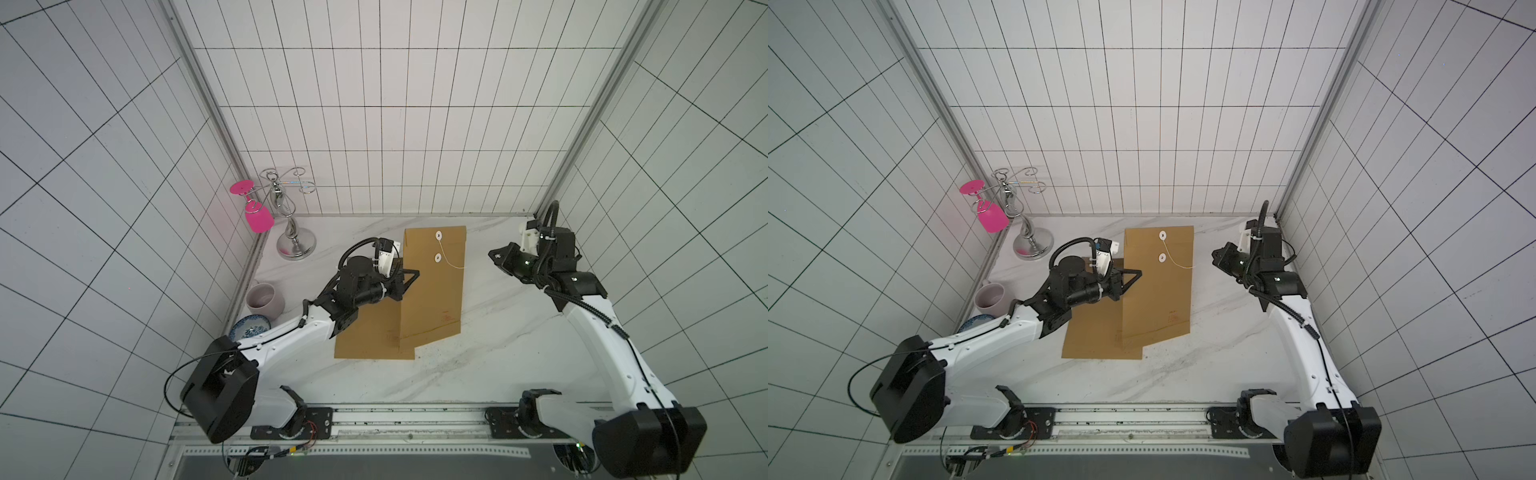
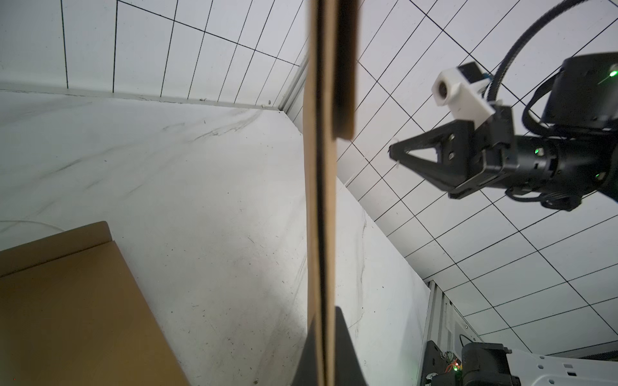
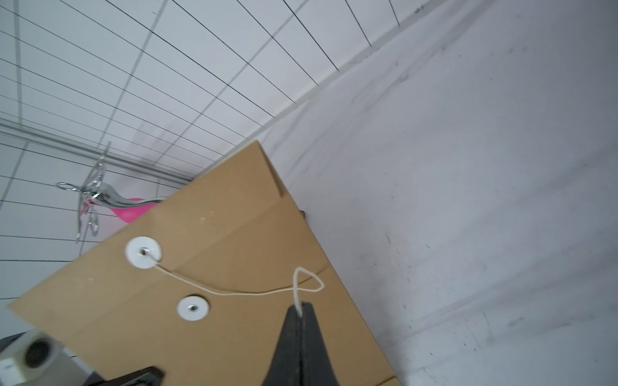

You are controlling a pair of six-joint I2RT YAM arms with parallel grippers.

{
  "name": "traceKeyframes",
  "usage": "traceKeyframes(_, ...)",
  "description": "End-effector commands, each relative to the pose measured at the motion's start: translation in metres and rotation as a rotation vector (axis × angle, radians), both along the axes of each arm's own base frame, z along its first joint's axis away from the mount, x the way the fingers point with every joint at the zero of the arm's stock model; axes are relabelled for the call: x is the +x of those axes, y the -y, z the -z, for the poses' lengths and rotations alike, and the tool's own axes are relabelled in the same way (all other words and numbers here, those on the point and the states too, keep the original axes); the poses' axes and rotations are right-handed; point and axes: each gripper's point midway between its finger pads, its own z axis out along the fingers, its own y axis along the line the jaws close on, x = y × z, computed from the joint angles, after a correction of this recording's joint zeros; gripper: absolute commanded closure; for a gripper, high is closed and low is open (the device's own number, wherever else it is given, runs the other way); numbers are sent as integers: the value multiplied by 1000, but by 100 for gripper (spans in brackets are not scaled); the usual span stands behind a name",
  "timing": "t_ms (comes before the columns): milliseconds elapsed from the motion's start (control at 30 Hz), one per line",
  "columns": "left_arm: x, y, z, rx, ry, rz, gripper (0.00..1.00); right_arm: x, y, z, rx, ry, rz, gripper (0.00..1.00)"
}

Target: Open the file bag

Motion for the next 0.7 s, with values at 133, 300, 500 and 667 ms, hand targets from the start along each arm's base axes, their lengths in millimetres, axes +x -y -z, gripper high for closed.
traceKeyframes(133, 6, 14, 3, -18, -32, 41, 100, 21, -16, -128, 1, 247, -114, 100)
traceKeyframes(300, 8, 21, 14, -15, -65, 51, 100, 62, -22, -162, 17, 283, -127, 100)
traceKeyframes(500, 6, 31, 27, -5, -99, 69, 100, 120, -35, -141, 43, 240, -168, 100)
traceKeyframes(667, 5, 36, 38, 6, -122, 81, 100, 169, -42, -107, 58, 185, -185, 100)
